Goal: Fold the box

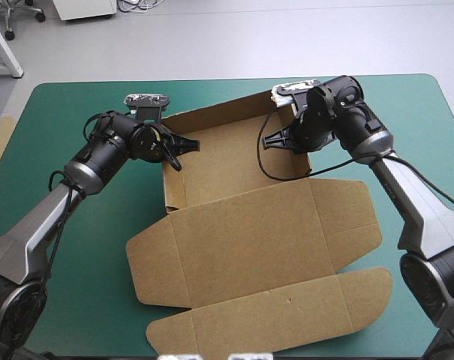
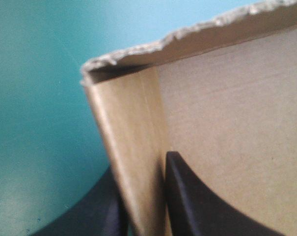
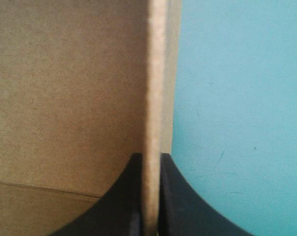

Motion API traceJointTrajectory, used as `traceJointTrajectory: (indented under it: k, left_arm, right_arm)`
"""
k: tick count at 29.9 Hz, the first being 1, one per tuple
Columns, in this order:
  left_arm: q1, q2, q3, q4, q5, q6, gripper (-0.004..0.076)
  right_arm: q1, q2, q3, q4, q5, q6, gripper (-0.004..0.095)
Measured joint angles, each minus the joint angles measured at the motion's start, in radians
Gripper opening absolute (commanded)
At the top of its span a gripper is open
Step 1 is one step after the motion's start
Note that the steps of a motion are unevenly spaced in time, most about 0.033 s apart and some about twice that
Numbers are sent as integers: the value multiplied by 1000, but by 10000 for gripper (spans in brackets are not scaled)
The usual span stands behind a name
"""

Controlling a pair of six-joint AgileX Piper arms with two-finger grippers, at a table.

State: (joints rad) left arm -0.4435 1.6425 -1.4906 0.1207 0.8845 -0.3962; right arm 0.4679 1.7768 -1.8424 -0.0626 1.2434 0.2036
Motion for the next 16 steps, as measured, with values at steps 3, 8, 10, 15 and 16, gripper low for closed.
traceJointTrajectory:
  k: [3, 8, 10, 15, 16]
  left_arm:
    - [1, 0, 1, 0, -5, 2, -10]
    - [3, 0, 3, 0, -26, -3, -10]
    - [3, 0, 4, 6, -40, -3, -10]
    - [3, -4, -39, 44, -40, -2, -10]
    - [3, -4, -57, 56, -29, 0, -10]
  right_arm:
    - [-2, 6, -1, -6, 0, 0, -11]
    - [-4, 35, -1, -5, 1, 4, -11]
    - [-4, 40, -1, -5, 1, 4, -11]
    - [-5, 56, -4, 9, 1, 12, -11]
    - [-5, 61, -5, 20, 1, 14, -11]
